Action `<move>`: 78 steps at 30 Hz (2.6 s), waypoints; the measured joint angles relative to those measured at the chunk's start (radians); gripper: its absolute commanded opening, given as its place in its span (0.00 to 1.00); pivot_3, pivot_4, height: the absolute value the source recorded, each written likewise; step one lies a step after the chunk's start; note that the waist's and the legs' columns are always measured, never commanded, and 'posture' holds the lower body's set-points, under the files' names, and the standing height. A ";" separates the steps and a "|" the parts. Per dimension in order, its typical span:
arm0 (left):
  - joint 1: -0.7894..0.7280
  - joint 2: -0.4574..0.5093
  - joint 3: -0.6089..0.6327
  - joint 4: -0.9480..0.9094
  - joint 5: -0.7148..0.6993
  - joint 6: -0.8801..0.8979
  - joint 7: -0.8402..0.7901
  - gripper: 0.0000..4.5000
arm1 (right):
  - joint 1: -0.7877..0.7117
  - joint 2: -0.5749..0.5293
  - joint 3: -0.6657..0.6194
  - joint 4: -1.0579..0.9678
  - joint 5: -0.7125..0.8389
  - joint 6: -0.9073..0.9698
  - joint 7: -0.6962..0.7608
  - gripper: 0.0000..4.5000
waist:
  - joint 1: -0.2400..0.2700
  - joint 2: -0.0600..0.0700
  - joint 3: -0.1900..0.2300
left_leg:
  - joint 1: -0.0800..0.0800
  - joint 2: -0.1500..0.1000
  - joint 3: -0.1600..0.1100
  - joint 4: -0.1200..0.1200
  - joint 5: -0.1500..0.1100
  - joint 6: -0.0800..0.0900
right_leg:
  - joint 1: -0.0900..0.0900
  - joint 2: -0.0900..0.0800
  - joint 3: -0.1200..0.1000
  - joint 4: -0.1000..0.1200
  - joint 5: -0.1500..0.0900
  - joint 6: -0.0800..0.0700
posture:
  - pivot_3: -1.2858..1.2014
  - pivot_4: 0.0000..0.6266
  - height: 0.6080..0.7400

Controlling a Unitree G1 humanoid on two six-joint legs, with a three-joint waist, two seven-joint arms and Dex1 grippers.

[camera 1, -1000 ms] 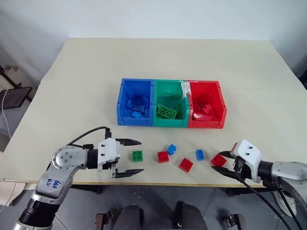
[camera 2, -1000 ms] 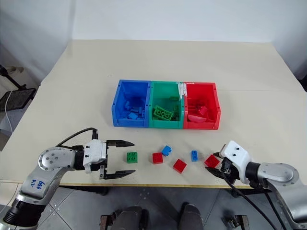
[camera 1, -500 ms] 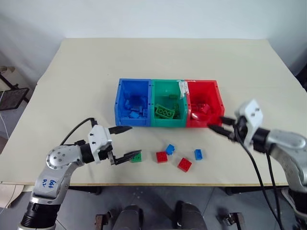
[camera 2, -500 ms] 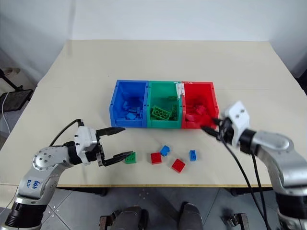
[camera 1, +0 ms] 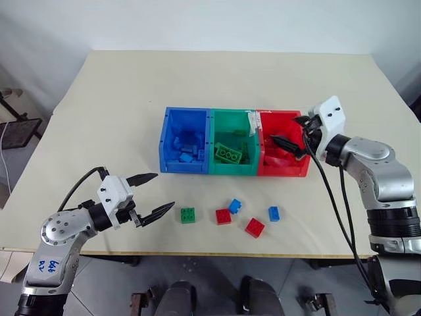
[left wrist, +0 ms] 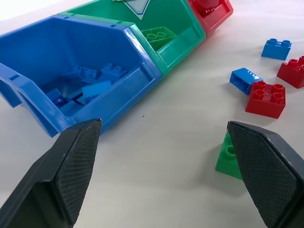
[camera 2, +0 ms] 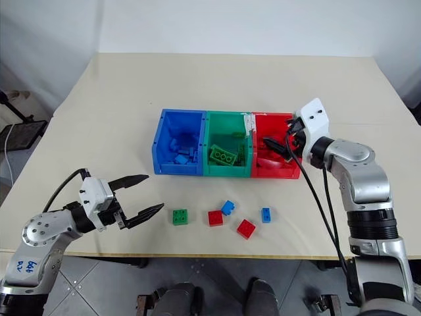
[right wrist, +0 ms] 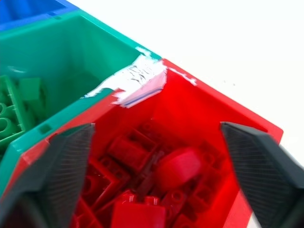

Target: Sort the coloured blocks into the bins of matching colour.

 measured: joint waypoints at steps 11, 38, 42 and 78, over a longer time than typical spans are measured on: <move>-0.132 0.032 -0.129 0.079 0.022 -0.068 -0.159 1.00 | 0.597 -0.220 -0.258 -0.237 0.106 -0.285 0.438 0.99 | 0.003 0.000 0.000 | 0.002 0.000 0.004 0.000 -0.001 0.001 | 0.002 0.001 0.003 -0.002 0.000 0.000 | 0.52 0.24 1.00; -0.211 0.035 -0.205 0.087 0.052 -0.108 -0.217 1.00 | 0.337 -0.186 0.184 -0.035 -0.135 -0.434 0.564 0.50 | 0.000 0.001 0.000 | 0.001 0.003 0.005 0.003 -0.001 0.000 | 0.002 0.005 0.005 -0.005 0.001 -0.002 | 0.52 0.24 1.00; -0.189 0.035 -0.205 0.076 0.052 -0.107 -0.206 1.00 | 0.341 -0.178 0.185 -0.033 -0.133 -0.452 0.558 0.31 | 0.000 0.001 0.000 | 0.002 0.003 0.005 0.003 -0.001 0.000 | 0.002 0.005 0.006 -0.005 0.001 -0.003 | 0.52 0.24 1.00; 0.130 -0.022 0.160 -0.090 -0.073 0.049 0.093 1.00 | -0.425 0.507 0.378 0.346 -0.184 -0.109 0.079 0.93 | -0.053 0.001 0.000 | -0.002 0.005 0.004 0.001 -0.003 -0.004 | -0.012 0.006 0.007 0.010 0.001 -0.003 | 0.52 0.24 1.00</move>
